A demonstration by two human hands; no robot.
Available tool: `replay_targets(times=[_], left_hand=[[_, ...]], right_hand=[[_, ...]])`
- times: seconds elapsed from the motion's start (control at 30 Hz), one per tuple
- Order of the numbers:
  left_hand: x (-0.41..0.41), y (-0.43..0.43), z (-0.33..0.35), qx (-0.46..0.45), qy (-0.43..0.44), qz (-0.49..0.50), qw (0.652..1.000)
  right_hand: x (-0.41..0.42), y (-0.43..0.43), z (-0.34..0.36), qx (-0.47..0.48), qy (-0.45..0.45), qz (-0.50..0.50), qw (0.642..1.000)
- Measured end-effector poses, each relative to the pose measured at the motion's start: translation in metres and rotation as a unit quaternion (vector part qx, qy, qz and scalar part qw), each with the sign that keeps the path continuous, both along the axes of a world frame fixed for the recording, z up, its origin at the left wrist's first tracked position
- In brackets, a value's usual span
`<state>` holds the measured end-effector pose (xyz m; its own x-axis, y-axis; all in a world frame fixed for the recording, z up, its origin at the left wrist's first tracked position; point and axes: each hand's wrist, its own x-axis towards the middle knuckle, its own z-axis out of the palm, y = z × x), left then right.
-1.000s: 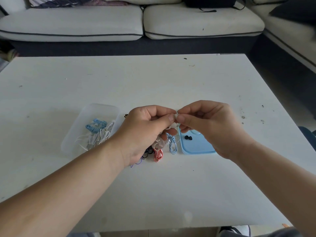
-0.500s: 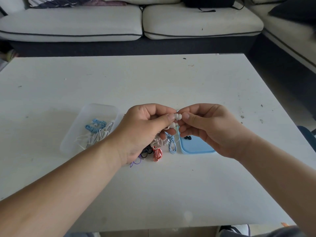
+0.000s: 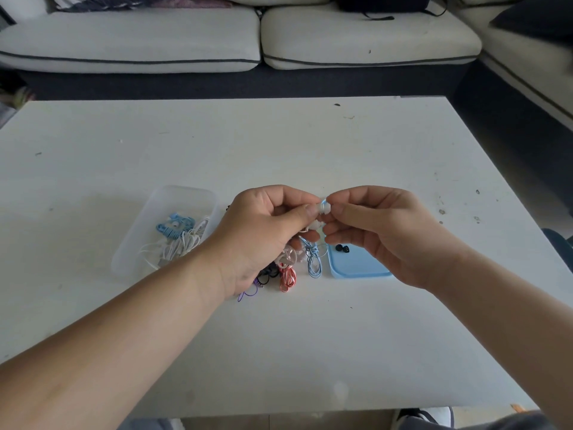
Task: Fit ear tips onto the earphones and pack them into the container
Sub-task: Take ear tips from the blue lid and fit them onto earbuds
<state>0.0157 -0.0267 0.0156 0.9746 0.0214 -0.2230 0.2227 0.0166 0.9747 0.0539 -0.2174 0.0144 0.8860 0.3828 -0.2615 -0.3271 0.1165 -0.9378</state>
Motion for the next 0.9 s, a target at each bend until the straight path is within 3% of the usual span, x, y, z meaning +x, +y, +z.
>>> replay_targets(times=[0.23,0.47,0.67,0.9], left_hand=[[-0.0023,0.0019,-0.001,0.074,-0.081,-0.002,0.994],[-0.0048,0.0046,-0.0038,0.195,-0.191,-0.039,0.961],[-0.0051,0.004,-0.0047,0.184,-0.183,-0.034,0.965],[-0.0051,0.0,-0.0019,0.098,-0.076,0.001,0.992]], right_hand=[[0.0003,-0.0037,-0.0035,-0.011,0.011,0.019,1.0],[0.0002,-0.0041,-0.0064,-0.003,0.01,0.044,0.999],[-0.0017,-0.0031,-0.0057,-0.035,-0.047,0.029,0.998],[-0.0085,0.0036,-0.0007,-0.195,-0.198,-0.03,0.96]])
